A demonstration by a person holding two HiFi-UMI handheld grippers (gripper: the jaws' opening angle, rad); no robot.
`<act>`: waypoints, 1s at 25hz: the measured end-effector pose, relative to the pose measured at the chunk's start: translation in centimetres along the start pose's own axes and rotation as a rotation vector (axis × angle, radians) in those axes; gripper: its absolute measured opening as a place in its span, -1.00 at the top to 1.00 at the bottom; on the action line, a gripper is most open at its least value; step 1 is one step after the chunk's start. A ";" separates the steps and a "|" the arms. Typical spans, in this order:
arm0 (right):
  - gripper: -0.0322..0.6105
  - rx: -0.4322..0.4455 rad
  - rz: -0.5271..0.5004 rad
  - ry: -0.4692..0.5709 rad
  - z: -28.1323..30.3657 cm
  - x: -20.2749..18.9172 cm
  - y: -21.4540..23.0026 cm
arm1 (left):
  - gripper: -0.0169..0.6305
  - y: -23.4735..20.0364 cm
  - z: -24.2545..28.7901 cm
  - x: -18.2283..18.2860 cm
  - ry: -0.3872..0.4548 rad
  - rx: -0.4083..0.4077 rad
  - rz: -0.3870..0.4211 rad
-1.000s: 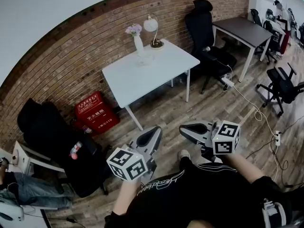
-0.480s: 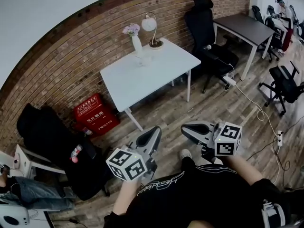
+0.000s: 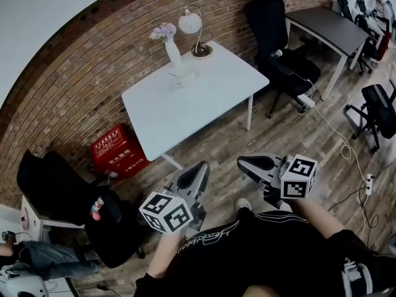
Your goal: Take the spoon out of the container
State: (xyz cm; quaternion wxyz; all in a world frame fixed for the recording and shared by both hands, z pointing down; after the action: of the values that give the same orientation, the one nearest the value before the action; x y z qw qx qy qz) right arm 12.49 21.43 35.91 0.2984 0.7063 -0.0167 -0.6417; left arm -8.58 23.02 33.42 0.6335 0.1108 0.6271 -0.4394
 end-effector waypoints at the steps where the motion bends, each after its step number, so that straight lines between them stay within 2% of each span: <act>1: 0.91 0.001 -0.002 -0.001 0.4 0.8 1.6 | 0.93 -0.8 1.5 0.6 -0.006 0.003 0.001; 5: 0.91 0.009 0.000 0.007 1.7 3.8 7.1 | 0.93 -3.4 6.8 3.0 -0.012 0.019 -0.005; 10: 0.91 0.020 -0.016 0.007 2.6 6.4 11.6 | 0.93 -5.4 11.1 5.3 0.009 0.028 0.006; 13: 0.91 0.021 -0.026 0.002 2.8 7.3 13.1 | 0.93 -5.9 12.4 6.1 0.030 0.025 0.005; 18: 0.91 0.024 -0.020 0.002 4.1 8.2 15.3 | 0.93 -7.9 13.7 6.9 0.012 0.047 0.009; 25: 0.91 0.016 0.009 -0.024 7.9 9.1 19.9 | 0.93 -13.6 16.3 8.7 0.020 0.082 -0.017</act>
State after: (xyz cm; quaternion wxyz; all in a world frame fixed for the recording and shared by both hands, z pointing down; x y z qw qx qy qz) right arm 14.05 -1.80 36.56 0.2953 0.7010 -0.0287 -0.6486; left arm -8.12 0.08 34.31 0.6183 0.1355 0.6159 -0.4691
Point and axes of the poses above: the fingertips, and each gripper's own axes: z forward along the fingers, y to its right, x out of its top, the point moved 8 cm from there along -z, backward along the fingers, and after that the axes turned 2 degrees about x, right-handed, at the moved point
